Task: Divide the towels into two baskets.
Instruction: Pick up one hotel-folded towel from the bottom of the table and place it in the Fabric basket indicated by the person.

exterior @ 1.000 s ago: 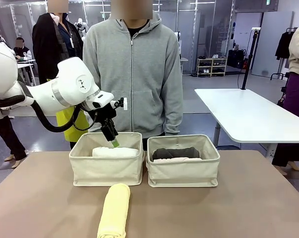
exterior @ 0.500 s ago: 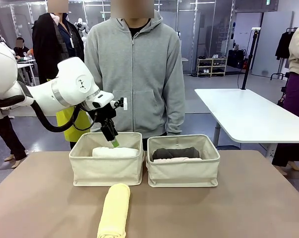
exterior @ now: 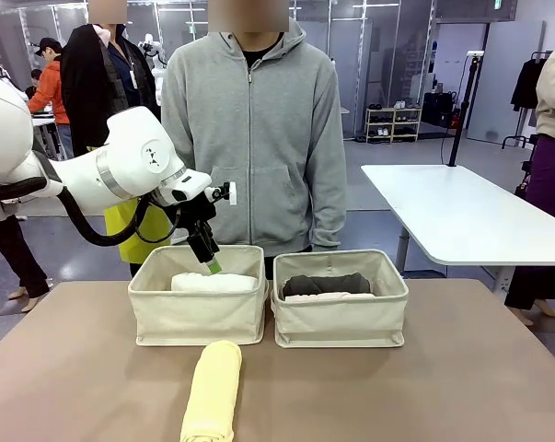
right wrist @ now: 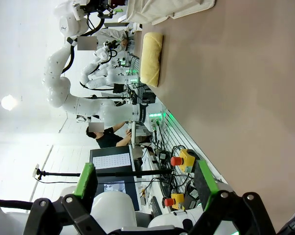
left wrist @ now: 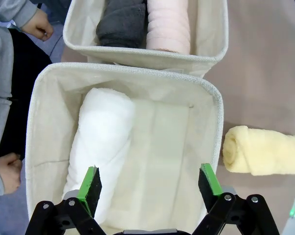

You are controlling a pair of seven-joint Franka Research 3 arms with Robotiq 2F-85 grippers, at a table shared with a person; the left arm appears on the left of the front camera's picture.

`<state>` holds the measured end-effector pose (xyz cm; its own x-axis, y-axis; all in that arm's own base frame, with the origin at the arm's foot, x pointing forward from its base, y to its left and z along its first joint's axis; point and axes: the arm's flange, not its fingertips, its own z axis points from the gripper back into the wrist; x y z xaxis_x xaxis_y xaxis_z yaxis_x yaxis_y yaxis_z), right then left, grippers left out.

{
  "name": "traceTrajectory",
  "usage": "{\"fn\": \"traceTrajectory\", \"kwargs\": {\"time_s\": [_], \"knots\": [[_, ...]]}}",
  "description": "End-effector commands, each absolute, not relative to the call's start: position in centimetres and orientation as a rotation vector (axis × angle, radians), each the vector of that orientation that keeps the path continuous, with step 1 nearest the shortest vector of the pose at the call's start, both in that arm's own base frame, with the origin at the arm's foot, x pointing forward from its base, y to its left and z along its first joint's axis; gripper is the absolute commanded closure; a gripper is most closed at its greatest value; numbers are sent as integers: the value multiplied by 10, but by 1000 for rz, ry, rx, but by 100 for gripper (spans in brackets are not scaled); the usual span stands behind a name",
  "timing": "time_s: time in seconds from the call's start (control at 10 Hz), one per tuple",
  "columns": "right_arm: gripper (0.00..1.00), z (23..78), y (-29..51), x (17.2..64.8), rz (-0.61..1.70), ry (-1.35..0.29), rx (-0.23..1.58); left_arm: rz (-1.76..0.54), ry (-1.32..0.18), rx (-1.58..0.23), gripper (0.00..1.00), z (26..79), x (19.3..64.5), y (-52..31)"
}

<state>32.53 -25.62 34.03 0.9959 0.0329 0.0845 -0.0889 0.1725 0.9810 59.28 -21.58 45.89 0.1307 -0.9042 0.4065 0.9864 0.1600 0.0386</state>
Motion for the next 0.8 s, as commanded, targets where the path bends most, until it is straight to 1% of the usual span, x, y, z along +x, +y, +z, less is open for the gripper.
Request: {"fn": "traceTrajectory", "kwargs": {"time_s": [0.0,0.1,0.2,0.3,0.4,0.5,0.6,0.7], "knots": [[0,342,-254,324,86,-49,1384,-1294,-320,-325,0,481,595,-206],[0,342,-254,324,86,-49,1384,-1196,-280,-364,0,499,591,-196],[0,342,-254,324,86,-49,1384,-1095,-247,-453,0,513,582,-185],[0,342,-254,324,86,-49,1384,-980,-178,-524,0,521,569,-166],[0,342,-254,324,86,-49,1384,-869,-132,-635,0,526,556,-146],[0,342,-254,324,86,-49,1384,-778,-129,-726,0,530,542,-118],[0,342,-254,324,86,-49,1384,-679,-157,-812,0,533,524,-83],[0,342,-254,324,86,-49,1384,-579,-215,-934,0,528,504,-41]]}}
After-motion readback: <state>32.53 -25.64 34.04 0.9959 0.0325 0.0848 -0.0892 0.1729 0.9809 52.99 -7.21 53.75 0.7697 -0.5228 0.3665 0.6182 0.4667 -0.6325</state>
